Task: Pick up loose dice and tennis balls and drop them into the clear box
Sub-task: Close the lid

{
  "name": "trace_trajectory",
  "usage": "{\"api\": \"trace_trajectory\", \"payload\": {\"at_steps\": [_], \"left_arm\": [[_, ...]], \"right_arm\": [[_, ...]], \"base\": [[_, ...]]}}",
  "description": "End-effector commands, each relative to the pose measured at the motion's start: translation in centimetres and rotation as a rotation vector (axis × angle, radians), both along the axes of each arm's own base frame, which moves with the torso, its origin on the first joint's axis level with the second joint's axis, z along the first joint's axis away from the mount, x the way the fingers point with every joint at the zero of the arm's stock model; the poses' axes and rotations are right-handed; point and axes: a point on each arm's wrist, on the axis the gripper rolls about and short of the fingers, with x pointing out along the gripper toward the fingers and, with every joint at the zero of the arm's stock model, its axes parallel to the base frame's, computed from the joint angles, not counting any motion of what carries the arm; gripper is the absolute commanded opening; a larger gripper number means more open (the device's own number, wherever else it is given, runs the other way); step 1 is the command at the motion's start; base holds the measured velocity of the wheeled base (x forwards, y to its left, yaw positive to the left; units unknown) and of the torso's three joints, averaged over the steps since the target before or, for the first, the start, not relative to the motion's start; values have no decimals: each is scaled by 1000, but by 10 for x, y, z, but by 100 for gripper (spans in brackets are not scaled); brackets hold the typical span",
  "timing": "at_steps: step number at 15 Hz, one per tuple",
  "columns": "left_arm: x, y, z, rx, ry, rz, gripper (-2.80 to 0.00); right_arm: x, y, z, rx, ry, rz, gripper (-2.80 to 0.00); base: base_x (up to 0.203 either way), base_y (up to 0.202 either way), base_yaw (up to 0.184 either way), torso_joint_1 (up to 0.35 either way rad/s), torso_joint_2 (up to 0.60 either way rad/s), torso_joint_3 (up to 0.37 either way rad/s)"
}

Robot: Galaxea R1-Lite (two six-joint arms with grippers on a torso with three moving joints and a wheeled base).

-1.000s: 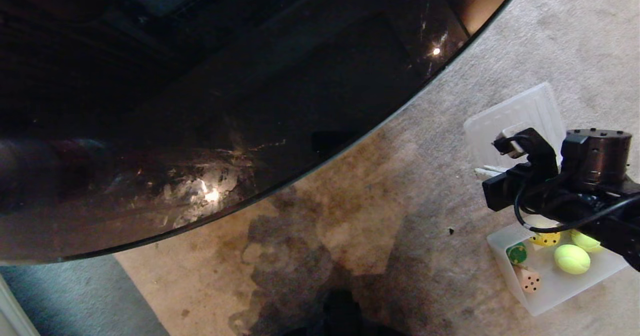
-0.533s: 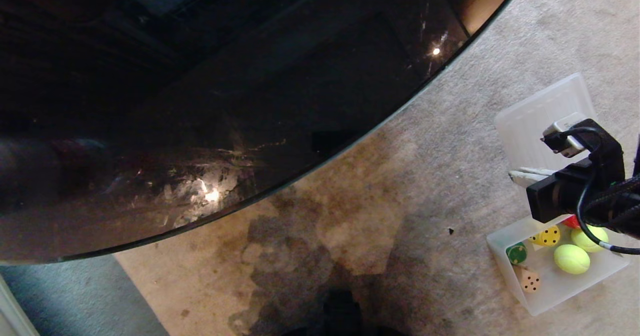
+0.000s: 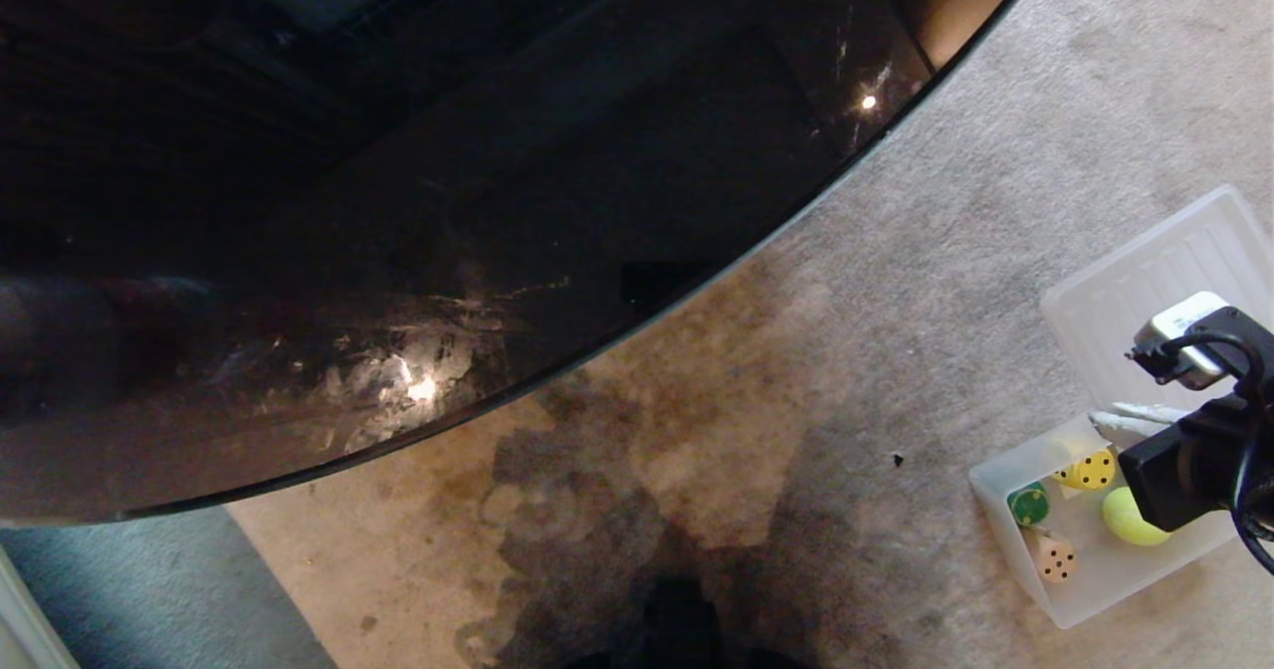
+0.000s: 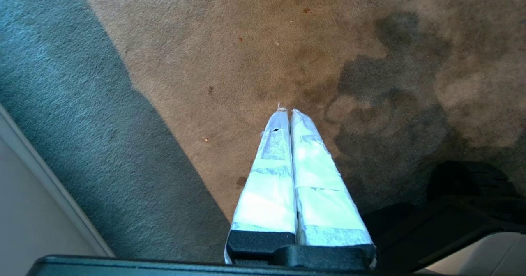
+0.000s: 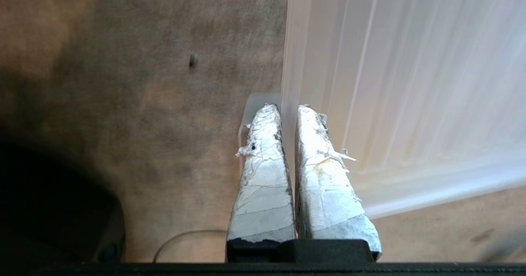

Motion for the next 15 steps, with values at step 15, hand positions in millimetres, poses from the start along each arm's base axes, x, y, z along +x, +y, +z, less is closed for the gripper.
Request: {"api": "trace_trajectory", "payload": {"at_steps": [15], "left_arm": [[0,0,0,0,0,1,-280]], "right_arm": [[-5,-1,0,-2,-9,-1,-280]], "base": [[0,0,0,0,0,0]]}}
